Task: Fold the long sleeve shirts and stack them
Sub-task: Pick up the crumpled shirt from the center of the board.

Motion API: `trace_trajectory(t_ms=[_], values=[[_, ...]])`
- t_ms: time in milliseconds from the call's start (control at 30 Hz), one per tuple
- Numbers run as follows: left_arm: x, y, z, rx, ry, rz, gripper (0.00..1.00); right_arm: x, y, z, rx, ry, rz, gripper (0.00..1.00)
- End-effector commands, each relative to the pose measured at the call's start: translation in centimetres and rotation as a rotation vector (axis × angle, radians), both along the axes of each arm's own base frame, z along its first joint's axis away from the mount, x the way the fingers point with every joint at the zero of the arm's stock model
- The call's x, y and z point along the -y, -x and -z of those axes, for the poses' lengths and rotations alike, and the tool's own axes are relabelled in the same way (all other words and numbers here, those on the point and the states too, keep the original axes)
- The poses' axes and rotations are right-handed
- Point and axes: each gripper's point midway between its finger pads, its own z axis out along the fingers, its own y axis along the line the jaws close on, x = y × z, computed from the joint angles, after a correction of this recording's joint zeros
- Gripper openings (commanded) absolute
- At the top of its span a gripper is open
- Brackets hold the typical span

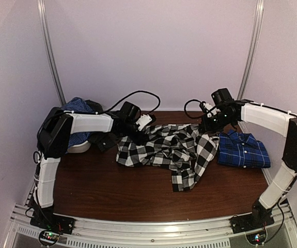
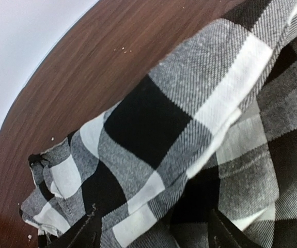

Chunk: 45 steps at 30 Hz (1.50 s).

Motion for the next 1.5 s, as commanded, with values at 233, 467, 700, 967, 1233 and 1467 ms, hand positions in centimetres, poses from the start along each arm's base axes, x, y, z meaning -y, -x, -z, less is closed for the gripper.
trace_trajectory(t_ms=[233,467,700,967,1233,1467], values=[[1.8,-4.2,0.6,0.160,-0.025,-0.084,0.65,0.5,1.6,-0.3,-0.012,-0.008,-0.007,0.00],[2.0,-4.8,-0.2,0.184,-0.014,-0.088,0.53,0.7,1.9,0.5,-0.024,-0.001,-0.008,0.00],[2.3,-5.3,-1.6,0.185,0.041,-0.088,0.40,0.8,2.3,1.2,-0.035,0.006,-0.012,0.00],[1.1,-6.0,-1.8,0.165,0.062,-0.099,0.18,0.9,2.2,1.5,-0.037,0.011,-0.011,0.00],[-0.2,-5.5,-3.1,0.188,0.017,-0.098,0.00,1.3,2.1,0.0,-0.002,0.017,0.005,0.00],[-4.5,-3.1,-14.6,0.257,0.037,-0.233,0.00,2.6,2.0,-9.9,0.214,0.045,0.038,0.00]])
